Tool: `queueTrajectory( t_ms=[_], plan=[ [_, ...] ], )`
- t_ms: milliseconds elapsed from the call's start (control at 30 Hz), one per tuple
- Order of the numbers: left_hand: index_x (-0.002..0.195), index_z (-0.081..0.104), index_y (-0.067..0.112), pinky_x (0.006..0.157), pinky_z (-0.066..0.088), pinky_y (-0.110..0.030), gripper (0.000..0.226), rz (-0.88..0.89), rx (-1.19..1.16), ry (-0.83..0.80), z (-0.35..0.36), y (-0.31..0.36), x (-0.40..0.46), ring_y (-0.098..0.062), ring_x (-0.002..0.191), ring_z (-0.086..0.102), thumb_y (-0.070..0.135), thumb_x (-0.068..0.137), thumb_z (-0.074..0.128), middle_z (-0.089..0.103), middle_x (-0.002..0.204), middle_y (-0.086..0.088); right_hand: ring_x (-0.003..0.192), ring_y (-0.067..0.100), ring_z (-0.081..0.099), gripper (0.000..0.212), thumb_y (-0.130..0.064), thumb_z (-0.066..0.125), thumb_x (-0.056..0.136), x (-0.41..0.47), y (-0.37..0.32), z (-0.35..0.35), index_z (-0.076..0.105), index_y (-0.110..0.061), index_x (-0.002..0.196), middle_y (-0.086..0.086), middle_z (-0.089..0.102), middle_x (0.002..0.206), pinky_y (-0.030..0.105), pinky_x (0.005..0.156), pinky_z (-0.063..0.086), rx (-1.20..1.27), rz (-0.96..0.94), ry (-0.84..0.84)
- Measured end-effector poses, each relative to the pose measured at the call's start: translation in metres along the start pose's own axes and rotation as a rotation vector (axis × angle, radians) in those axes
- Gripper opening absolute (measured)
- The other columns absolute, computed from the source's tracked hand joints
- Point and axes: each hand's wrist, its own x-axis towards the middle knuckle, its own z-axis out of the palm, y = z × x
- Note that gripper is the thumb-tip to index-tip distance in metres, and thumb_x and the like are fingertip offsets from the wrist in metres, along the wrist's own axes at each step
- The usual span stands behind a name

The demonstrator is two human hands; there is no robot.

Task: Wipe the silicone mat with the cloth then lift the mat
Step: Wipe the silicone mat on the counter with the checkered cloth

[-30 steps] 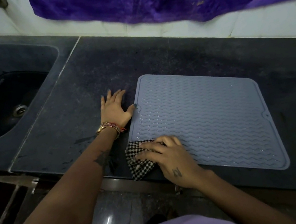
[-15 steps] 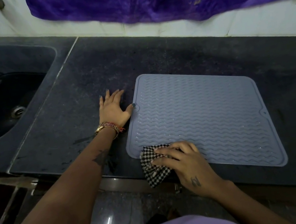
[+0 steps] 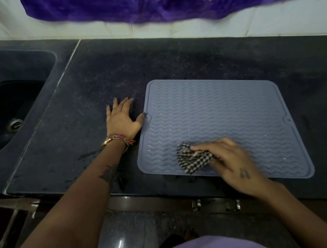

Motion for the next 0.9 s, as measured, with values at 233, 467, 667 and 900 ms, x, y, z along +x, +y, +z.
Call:
queueTrajectory(
  t_ms=[233, 467, 667, 900],
  plan=[
    [0.141, 0.037, 0.02, 0.118, 0.002, -0.045, 0.077, 0.006, 0.002, 0.014, 0.0, 0.0, -0.001, -0.026, 0.144, 0.013, 0.059, 0.075, 0.038, 0.034, 0.15, -0.003, 0.099, 0.018, 0.045, 0.051, -0.005, 0.05, 0.087, 0.032, -0.035, 0.047, 0.047, -0.029, 0.132, -0.009, 0.057, 0.126, 0.032, 0.081, 0.033, -0.252, -0.158, -0.229],
    [0.142, 0.035, 0.02, 0.118, 0.002, -0.045, 0.077, 0.005, 0.014, 0.005, -0.001, -0.001, -0.002, -0.026, 0.144, 0.011, 0.06, 0.075, 0.036, 0.033, 0.15, -0.002, 0.096, 0.018, 0.041, 0.057, -0.003, 0.05, 0.084, 0.029, -0.031, 0.041, 0.043, -0.034, 0.131, -0.011, 0.057, 0.129, 0.03, 0.079, 0.03, -0.245, -0.074, -0.226],
    [0.141, 0.036, 0.02, 0.118, 0.002, -0.046, 0.077, 0.006, 0.013, 0.007, 0.0, -0.001, -0.001, -0.026, 0.144, 0.012, 0.06, 0.075, 0.037, 0.034, 0.15, -0.003, 0.098, 0.016, 0.044, 0.047, -0.01, 0.049, 0.089, 0.019, -0.021, 0.017, 0.045, -0.035, 0.129, -0.009, 0.06, 0.122, 0.029, 0.08, 0.033, -0.237, 0.049, -0.266],
    [0.142, 0.034, 0.021, 0.118, 0.002, -0.045, 0.078, 0.003, 0.003, 0.003, 0.002, -0.002, 0.0, -0.026, 0.144, 0.011, 0.061, 0.075, 0.037, 0.033, 0.15, -0.002, 0.083, 0.007, 0.063, 0.027, -0.016, 0.056, 0.088, -0.001, 0.007, -0.043, 0.054, -0.038, 0.102, -0.012, 0.064, 0.1, 0.021, 0.06, 0.05, 0.537, 0.542, -0.103]
  ],
)
